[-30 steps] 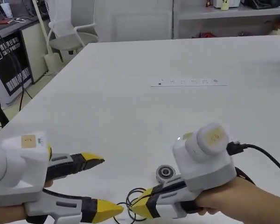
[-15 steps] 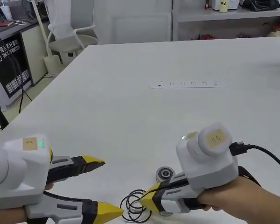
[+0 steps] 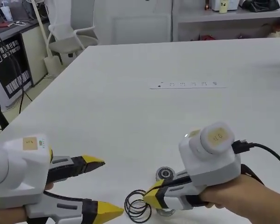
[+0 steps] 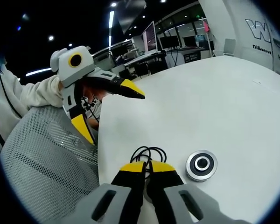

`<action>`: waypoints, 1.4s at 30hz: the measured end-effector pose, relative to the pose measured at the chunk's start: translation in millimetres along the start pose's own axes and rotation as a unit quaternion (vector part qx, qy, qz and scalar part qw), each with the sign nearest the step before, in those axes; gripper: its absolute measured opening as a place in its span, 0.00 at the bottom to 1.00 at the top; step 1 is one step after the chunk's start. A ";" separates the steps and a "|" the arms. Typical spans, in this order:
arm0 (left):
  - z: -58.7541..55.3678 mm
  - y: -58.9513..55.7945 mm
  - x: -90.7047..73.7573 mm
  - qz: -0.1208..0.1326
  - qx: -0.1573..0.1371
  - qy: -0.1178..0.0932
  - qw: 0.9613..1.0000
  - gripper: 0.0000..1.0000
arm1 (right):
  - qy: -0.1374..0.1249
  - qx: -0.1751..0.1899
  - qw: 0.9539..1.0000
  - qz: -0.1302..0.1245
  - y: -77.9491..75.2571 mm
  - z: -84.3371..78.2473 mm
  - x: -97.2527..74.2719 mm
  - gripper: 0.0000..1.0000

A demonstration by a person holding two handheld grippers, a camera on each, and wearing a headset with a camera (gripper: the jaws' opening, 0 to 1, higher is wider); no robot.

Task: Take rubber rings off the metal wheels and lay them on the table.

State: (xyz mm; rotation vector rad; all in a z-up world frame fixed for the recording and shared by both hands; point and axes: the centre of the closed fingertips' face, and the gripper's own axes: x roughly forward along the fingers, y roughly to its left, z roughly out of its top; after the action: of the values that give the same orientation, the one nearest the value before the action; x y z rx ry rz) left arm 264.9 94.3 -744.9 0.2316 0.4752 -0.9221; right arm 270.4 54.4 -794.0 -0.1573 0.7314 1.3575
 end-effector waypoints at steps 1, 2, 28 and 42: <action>0.0 0.1 0.0 0.000 0.000 0.000 1.000 0.67 | 0.002 -0.003 1.000 0.000 0.3 -0.6 0.2 0.01; -0.1 0.1 0.0 0.000 0.000 0.000 1.000 0.67 | 0.005 -0.006 1.000 0.000 0.6 -1.6 0.3 0.01; 1.0 1.0 -1.5 0.004 -0.001 -0.004 1.000 0.69 | -0.006 -0.040 0.999 -0.015 -3.7 9.9 -13.0 0.13; 3.2 -1.7 -1.7 -0.002 -0.007 -0.011 1.000 0.76 | -0.035 -0.041 0.998 -0.044 -15.0 27.2 -38.5 0.26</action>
State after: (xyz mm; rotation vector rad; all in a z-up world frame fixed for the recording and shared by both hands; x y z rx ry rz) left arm 263.6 93.1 -741.2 0.2078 0.4617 -0.9232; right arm 293.5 32.7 -756.0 -0.2045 0.6041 1.3031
